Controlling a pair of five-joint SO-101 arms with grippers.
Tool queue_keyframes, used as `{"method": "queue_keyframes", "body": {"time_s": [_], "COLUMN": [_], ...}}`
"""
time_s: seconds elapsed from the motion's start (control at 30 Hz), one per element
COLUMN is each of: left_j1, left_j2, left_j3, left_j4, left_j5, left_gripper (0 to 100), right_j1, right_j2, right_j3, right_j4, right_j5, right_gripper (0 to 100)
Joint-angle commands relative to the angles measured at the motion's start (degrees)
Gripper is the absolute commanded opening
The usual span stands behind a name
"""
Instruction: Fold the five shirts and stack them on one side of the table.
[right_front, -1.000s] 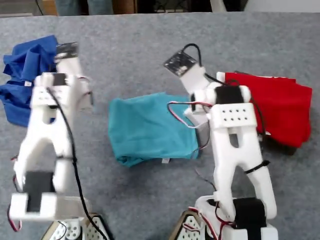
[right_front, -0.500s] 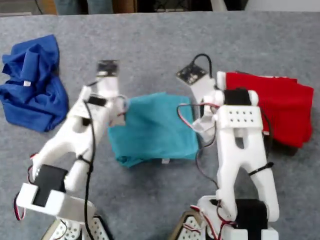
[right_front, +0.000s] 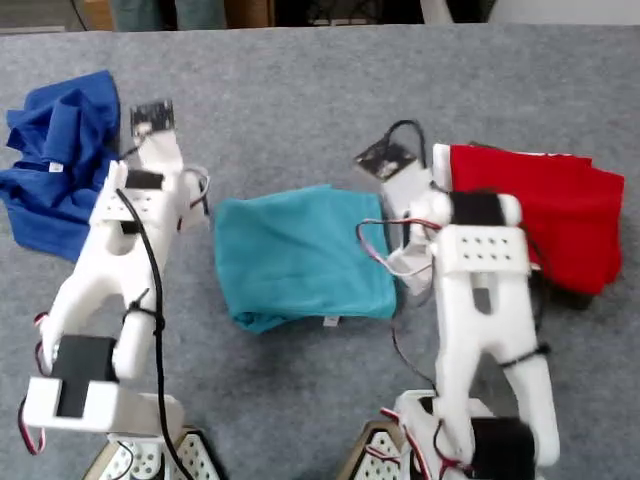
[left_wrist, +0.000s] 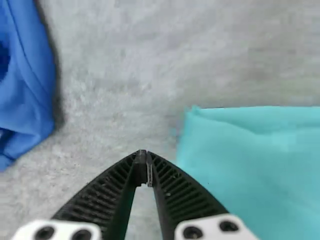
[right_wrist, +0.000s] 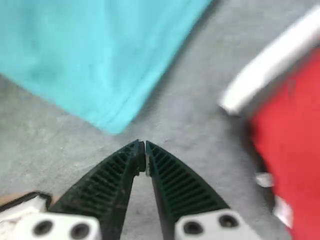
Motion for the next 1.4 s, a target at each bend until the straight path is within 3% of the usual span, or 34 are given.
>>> {"method": "queue_keyframes", "body": {"time_s": [0.0,0.23,0.5,0.67,0.97,1.17,1.37], "left_j1": [6.46,13.49,-2.68,-3.82,-3.21,-2.33,-2.24], "left_j2": [-1.93,8.79,25.76,26.99,22.42,16.97,16.88], "left_j3": [-6.29,-6.9,-12.44,-14.9,-14.46,-10.59,-10.59], "left_j4": [2.9,2.81,-3.34,0.97,1.05,0.53,0.53], "left_j5": [0.35,0.62,0.88,0.88,0.88,0.53,0.44], "left_gripper": [3,3,3,3,3,3,3], "right_j1": [3.52,3.16,-1.58,-6.24,-18.2,-17.93,-13.54], "right_j2": [-6.64,-9.01,-5.14,-4.79,-3.91,7.25,19.74], "right_j3": [-3.3,1.19,13.76,16.92,16.48,22.64,18.59], "right_j4": [0.0,-2.11,-7.3,-12.22,-21.1,-32.7,-35.52], "right_j5": [-0.53,-11.96,-32.97,-44.75,-53.89,-59.87,-62.59], "right_gripper": [1.5,1.5,1.5,1.5,1.5,1.5,1.5]}}
